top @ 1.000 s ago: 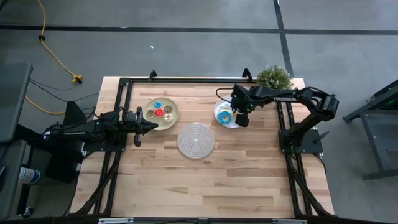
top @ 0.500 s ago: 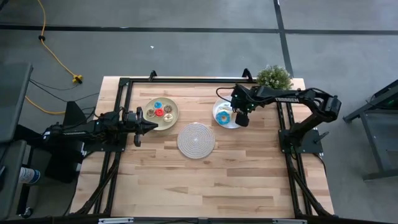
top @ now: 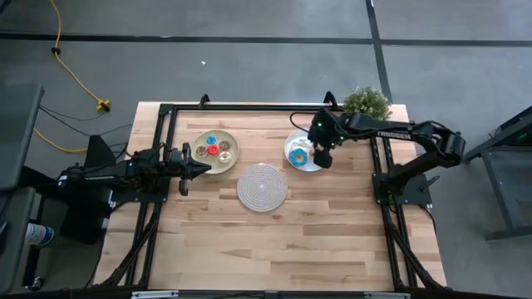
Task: Pick & Place donuts
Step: Adjust the large blue donut on the white plate
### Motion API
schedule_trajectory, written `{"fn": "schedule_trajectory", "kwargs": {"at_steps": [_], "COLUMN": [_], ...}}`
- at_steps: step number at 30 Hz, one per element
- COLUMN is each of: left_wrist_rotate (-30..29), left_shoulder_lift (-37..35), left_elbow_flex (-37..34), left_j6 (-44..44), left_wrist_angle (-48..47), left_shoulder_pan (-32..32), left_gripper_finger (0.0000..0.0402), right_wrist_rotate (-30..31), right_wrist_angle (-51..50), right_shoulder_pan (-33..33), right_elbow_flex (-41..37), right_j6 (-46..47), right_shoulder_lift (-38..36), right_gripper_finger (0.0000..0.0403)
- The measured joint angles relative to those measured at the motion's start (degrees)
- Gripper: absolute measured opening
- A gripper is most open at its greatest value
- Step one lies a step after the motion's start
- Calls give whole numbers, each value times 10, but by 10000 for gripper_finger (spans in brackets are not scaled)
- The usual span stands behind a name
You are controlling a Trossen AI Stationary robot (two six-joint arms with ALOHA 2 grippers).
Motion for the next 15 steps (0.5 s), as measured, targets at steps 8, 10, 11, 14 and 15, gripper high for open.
{"fn": "schedule_trajectory", "kwargs": {"at_steps": [8, 10, 11, 14, 15], "left_wrist_rotate": [0, 0, 0, 0, 0], "left_shoulder_lift": [0, 0, 0, 0, 0], "left_elbow_flex": [0, 0, 0, 0, 0], "left_j6": [0, 0, 0, 0, 0], "left_wrist_angle": [0, 0, 0, 0, 0], "left_shoulder_pan": [0, 0, 0, 0, 0], "left_gripper_finger": [7, 7, 7, 7, 7], "right_wrist_rotate": [29, 32, 32, 31, 30], "right_wrist_angle": [37, 50, 51, 61, 65], "right_shoulder_pan": [49, 55, 57, 59, 59], "right_elbow_flex": [34, 36, 36, 35, 35], "right_j6": [-26, -29, -32, -36, -36], "right_shoulder_lift": [30, 41, 48, 67, 71], "right_gripper_finger": [289, 288, 288, 289, 288]}}
